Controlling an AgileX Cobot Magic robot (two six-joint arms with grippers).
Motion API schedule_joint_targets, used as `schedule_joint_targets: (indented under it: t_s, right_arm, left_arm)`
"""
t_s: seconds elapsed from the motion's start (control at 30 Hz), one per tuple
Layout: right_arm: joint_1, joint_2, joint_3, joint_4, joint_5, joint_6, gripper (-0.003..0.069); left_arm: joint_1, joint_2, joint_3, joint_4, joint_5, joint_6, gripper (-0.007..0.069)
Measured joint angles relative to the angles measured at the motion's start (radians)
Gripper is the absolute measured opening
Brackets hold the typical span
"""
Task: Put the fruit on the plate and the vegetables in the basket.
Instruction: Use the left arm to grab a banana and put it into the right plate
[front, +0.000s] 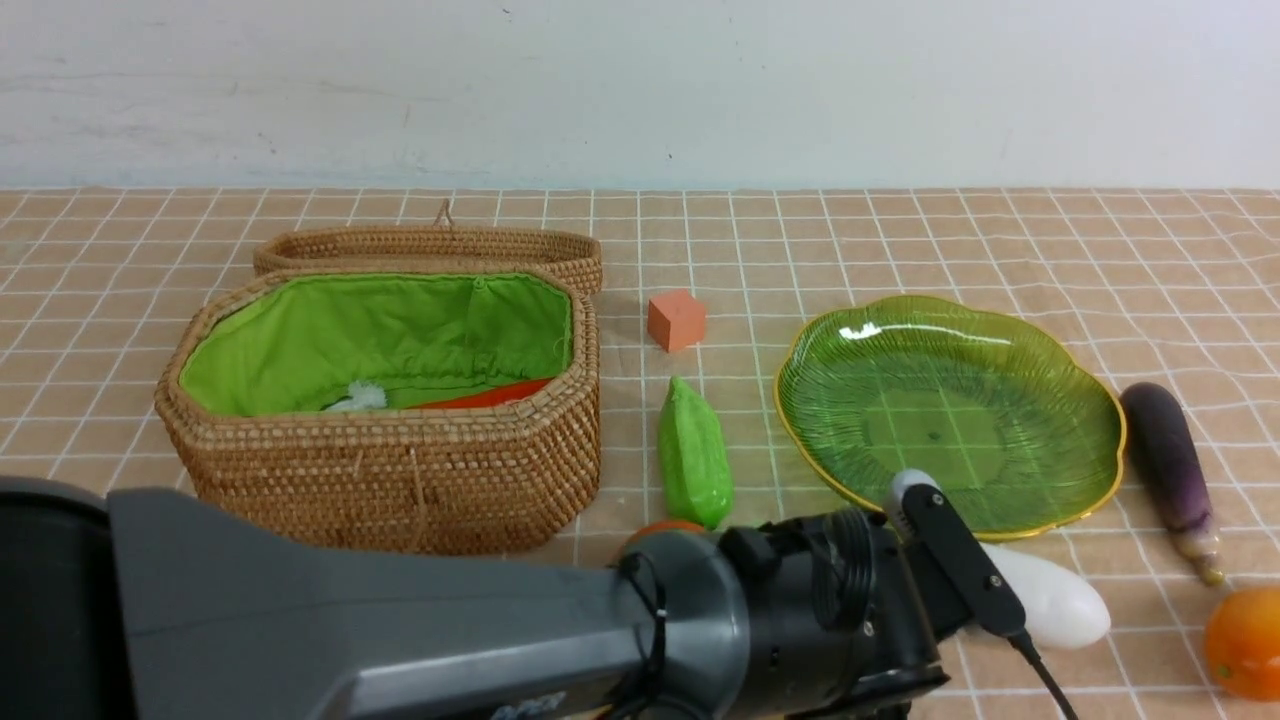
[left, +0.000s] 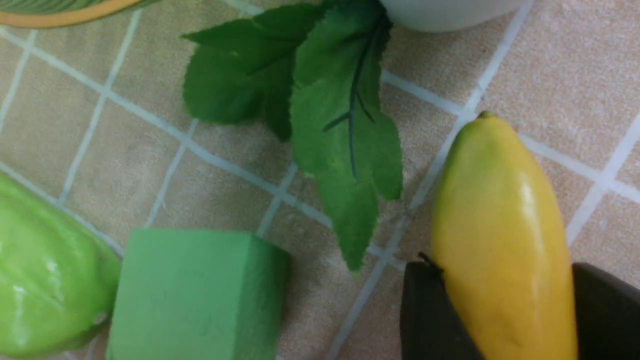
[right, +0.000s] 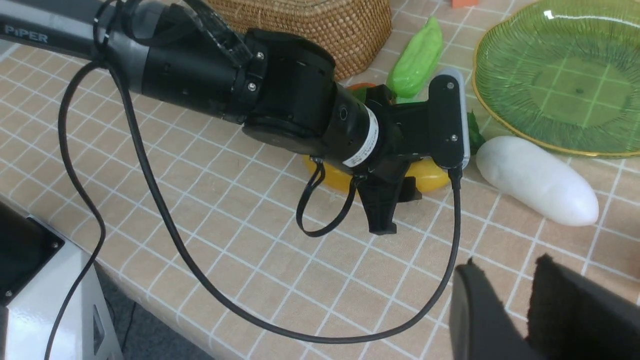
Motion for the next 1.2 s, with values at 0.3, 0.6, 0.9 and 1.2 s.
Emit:
schedule_joint_targets:
  t_s: [0.3, 0.6, 0.9, 1.2]
  right_arm:
    - [0.0, 0.0, 0.0, -0.001, -0.007, -0.002, 0.0181]
    - [0.0, 0.0, 0.0, -0.066, -0.076, -0.002, 0.0181]
    - [0.0, 0.0, 0.0, -0.096, -0.108, 0.042, 0.0181]
    - [0.0, 0.0, 0.0, -0.078, -0.083, 0.047, 0.0181]
  left_arm:
    - [-0.001, -0.155, 0.003, -0.094, 0.078, 0.0, 0.0323]
    - [0.002, -0.285, -0.053, -0.178, 0.147, 0.339, 0.0323]
    - [0.124, -0.021, -0.452, -0.227, 0.057, 0.804, 0.0323]
    - [0.159, 0.322, -0.768, -0.372, -0.122, 1.061, 0.0323]
